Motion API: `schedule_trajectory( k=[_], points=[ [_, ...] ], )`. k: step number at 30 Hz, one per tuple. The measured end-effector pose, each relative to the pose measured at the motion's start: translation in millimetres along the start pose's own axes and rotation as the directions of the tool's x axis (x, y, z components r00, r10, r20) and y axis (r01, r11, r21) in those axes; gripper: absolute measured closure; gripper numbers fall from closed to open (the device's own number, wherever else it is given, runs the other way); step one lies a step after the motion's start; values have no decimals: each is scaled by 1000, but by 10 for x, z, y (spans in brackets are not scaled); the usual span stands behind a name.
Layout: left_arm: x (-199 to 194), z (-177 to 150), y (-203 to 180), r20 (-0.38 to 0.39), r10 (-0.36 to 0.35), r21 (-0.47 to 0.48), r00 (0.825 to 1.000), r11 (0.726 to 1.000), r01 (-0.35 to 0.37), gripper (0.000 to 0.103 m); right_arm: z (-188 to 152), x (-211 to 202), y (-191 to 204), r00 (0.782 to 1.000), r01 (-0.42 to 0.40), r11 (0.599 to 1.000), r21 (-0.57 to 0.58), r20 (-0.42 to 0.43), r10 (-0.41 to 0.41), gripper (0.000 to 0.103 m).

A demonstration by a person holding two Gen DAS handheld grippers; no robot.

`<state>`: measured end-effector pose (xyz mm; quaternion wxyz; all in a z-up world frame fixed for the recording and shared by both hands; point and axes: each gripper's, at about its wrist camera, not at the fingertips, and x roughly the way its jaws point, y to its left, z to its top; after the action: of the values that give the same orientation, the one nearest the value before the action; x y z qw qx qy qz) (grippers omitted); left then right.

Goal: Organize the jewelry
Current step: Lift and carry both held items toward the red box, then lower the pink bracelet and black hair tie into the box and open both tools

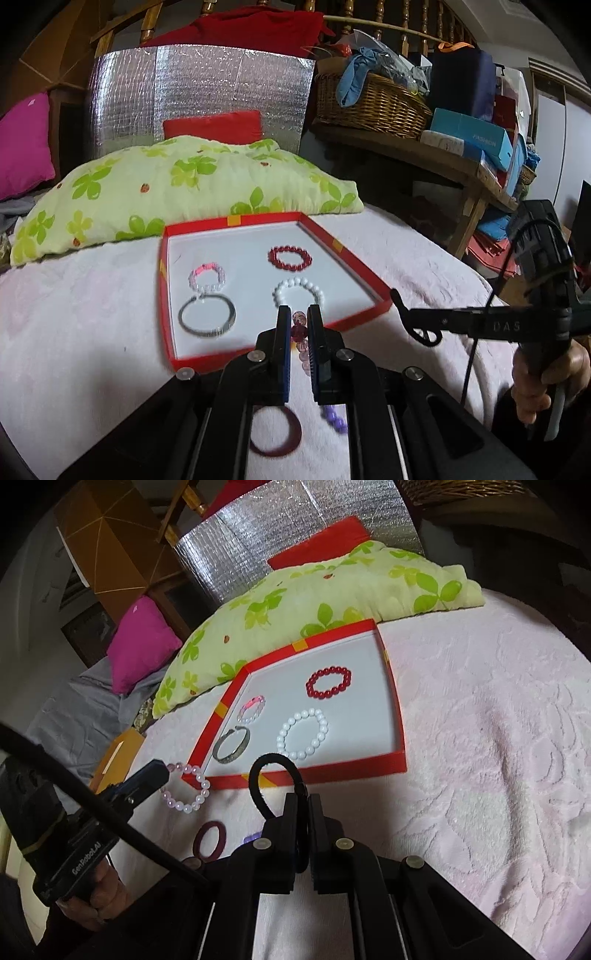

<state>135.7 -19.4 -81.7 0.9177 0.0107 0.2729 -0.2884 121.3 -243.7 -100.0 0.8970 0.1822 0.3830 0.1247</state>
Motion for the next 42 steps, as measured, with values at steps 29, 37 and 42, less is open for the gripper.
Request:
schedule_trajectory(
  k=[29,37,42],
  points=[
    [920,132,247,-166,54,16,985,999,-52,91,539,724,-192,987,157,988,6,-45,-156,95],
    [696,134,147,-110,138,104,984,986,-127,48,559,551,-225,987,160,987,30,18,-160,72],
    [552,83,123,-102,253,167,962,958,-234,41,574,359,-359,983,161,981,105,68,-169,72]
  ],
)
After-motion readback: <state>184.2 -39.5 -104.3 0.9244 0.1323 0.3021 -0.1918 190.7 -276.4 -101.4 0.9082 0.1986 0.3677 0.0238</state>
